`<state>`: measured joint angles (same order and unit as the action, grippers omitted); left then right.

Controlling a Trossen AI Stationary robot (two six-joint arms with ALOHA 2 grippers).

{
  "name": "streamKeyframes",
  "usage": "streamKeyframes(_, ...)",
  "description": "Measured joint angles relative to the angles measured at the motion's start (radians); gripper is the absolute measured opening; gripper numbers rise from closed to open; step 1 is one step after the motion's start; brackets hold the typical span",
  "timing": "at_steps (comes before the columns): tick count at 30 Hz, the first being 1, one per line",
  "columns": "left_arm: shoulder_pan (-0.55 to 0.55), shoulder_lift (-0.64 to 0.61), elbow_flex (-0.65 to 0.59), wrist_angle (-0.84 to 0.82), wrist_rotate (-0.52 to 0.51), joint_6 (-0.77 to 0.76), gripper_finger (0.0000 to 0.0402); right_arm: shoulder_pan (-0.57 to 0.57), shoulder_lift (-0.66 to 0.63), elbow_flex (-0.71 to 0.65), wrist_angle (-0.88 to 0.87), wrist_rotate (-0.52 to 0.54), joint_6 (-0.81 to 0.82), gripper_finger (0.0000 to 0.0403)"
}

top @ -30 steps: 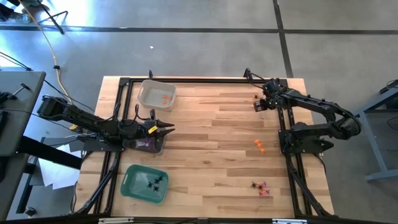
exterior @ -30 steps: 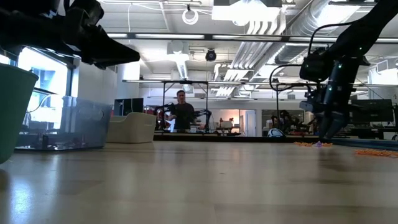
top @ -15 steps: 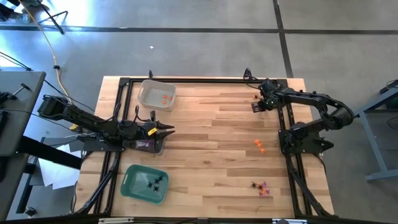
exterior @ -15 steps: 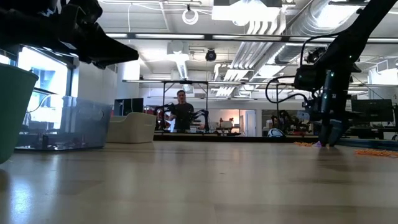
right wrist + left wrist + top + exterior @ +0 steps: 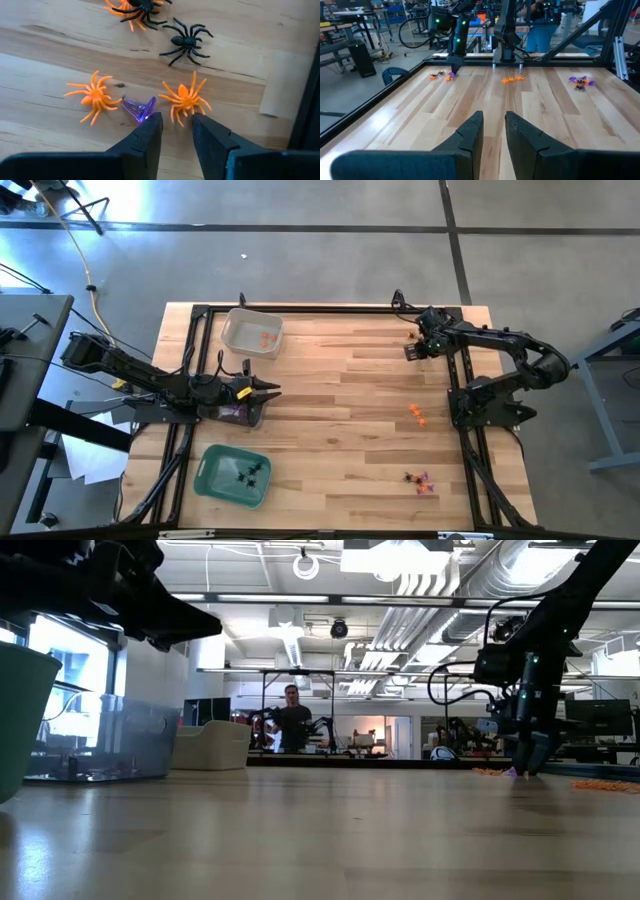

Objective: Sort Halloween decoration
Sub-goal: Put the top right orange spider into the gray bin

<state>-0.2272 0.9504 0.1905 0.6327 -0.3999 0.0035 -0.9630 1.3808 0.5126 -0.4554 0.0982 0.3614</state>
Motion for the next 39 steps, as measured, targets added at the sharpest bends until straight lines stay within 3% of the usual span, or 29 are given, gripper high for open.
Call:
streamKeyframes(9,-0.005,0.0,0.0,0.001,-0.002,-0.01,0.0067,0.0,0.0,0.0,0.006,-0.013,-0.003,0.0006)
streamKeyframes(33,-0.004,0.0,0.0,0.002,-0.008,-0.011,0.0067,0.003,-0.13,0.067,-0.103,-0.062,0.032,0.0)
streamKeyframes(39,-0.004,0.0,0.0,0.012,-0.016,-0.01,0.0067,0.031,-0.186,0.067,0.045,-0.176,0.061,0.0)
